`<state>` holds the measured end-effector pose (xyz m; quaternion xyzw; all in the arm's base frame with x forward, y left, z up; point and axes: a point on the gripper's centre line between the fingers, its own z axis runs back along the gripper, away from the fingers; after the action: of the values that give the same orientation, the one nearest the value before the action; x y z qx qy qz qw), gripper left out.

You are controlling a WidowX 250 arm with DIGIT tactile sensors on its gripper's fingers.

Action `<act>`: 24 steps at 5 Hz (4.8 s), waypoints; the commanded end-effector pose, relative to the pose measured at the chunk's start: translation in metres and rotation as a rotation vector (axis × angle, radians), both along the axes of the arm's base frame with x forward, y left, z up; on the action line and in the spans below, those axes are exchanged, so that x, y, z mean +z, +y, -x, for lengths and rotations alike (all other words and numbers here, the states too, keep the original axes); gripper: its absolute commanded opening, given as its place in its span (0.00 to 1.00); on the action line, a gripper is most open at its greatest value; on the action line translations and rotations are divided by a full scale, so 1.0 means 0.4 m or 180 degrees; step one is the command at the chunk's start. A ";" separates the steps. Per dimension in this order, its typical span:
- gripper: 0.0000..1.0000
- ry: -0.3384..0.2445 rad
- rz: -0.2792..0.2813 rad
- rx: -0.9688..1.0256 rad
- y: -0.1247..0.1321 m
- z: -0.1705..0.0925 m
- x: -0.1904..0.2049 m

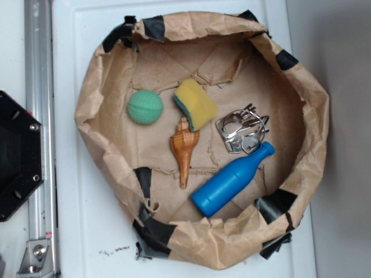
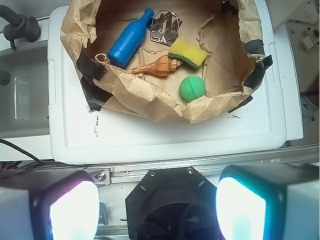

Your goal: Grab the green sponge.

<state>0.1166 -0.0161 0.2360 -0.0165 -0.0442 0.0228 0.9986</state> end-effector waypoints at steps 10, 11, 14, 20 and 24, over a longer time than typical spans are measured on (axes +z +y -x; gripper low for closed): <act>1.00 0.0479 -0.0532 -0.2631 0.095 -0.416 -0.343; 1.00 0.0089 -0.0328 -0.2557 0.091 -0.423 -0.368; 1.00 -0.0361 -0.0736 -0.2372 0.131 -0.407 -0.384; 1.00 -0.0135 -0.0683 -0.2409 0.104 -0.408 -0.447; 0.00 0.0020 -0.0471 -0.2350 0.117 -0.429 -0.464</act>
<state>0.2850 0.0312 0.0445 0.0392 -0.0247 -0.3445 0.9376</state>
